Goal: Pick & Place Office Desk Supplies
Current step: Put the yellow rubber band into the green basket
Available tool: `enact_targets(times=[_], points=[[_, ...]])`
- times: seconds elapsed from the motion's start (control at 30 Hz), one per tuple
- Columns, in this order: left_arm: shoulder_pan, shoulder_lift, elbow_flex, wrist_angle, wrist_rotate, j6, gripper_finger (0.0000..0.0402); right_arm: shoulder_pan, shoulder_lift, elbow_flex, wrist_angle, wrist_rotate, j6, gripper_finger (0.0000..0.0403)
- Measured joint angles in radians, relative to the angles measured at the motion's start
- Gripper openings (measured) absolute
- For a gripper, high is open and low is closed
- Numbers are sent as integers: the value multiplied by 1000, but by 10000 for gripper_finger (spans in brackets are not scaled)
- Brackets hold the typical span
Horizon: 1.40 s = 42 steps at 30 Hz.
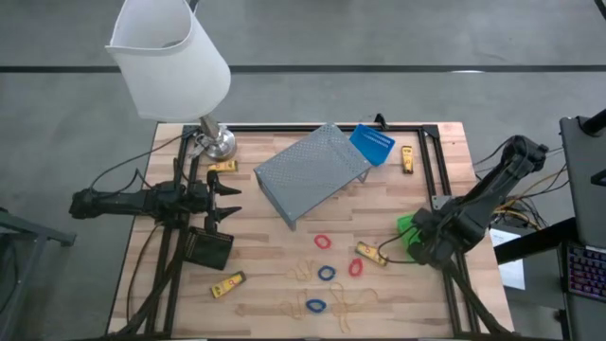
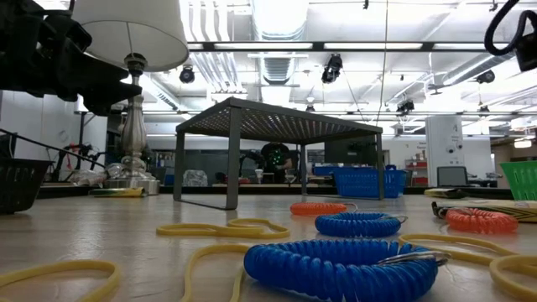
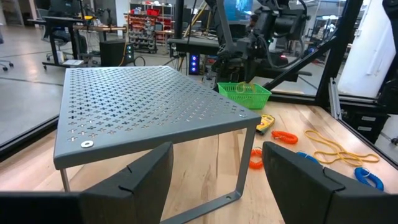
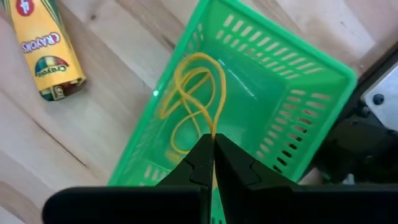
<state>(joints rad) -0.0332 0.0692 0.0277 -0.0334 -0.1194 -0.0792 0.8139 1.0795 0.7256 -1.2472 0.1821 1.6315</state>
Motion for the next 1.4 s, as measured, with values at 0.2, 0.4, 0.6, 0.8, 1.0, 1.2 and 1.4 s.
enact_targets(times=[0.2,0.4,0.6,0.8,1.0,1.2,1.4], points=[[0,0,0,0,0,0,253,0,42,-12,52,-1,37,8],[0,0,0,0,0,0,253,0,80,-32,82,-5,88,8],[0,0,0,0,0,0,253,0,115,-32,100,-8,184,8],[0,0,0,0,0,0,253,0,150,-32,110,-8,303,8],[0,0,0,0,0,0,253,0,199,-32,133,-8,387,8],[0,0,0,0,0,0,253,0,247,-32,177,-7,402,8],[0,0,0,0,0,0,253,0,273,-32,176,-7,394,9]])
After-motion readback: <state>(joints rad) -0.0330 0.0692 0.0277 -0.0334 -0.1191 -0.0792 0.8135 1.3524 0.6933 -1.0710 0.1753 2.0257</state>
